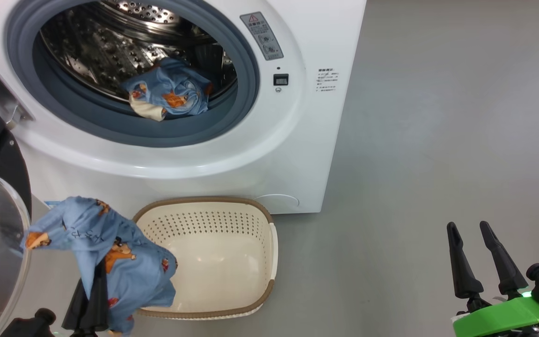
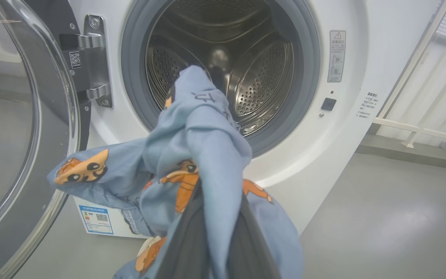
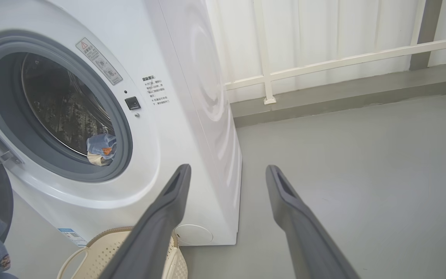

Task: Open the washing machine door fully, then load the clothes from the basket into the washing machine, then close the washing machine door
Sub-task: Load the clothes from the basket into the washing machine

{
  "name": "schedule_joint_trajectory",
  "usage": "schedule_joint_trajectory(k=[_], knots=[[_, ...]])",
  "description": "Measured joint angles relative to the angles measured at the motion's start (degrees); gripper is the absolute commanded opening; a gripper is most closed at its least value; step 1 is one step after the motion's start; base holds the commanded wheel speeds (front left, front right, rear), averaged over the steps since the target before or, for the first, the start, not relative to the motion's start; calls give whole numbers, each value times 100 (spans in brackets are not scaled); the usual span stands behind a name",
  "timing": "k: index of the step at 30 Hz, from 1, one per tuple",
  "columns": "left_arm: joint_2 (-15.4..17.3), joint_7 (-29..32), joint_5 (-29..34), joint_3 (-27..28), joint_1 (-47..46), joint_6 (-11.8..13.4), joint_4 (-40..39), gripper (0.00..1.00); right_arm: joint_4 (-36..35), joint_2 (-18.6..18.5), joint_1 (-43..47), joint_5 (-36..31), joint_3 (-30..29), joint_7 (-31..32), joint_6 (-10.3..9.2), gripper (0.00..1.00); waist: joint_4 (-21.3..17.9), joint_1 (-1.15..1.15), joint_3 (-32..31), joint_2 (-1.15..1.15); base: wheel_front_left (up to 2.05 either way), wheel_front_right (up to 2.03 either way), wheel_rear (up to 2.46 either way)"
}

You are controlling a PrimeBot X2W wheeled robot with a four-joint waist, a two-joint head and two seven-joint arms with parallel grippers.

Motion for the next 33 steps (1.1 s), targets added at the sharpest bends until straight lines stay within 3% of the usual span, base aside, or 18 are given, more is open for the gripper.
schedule_joint_trajectory(k=[9,20,27,33], knots=[[3,0,-12,5,-138,0,-27,0,-74,86,-31,-1,-26,0,0,100,-15,0,303,0,0,0,0],[121,0,-175,2,-1334,0,-73,0,-138,198,-553,-16,-29,0,0,100,-89,0,932,0,0,0,0],[441,-1,-174,0,-2713,0,46,0,-180,281,-955,-60,-25,0,0,100,-174,0,1469,0,0,0,0],[695,-3,-177,-171,-4083,0,648,0,-201,322,-1331,-76,22,0,0,100,-276,0,1944,0,0,0,0]])
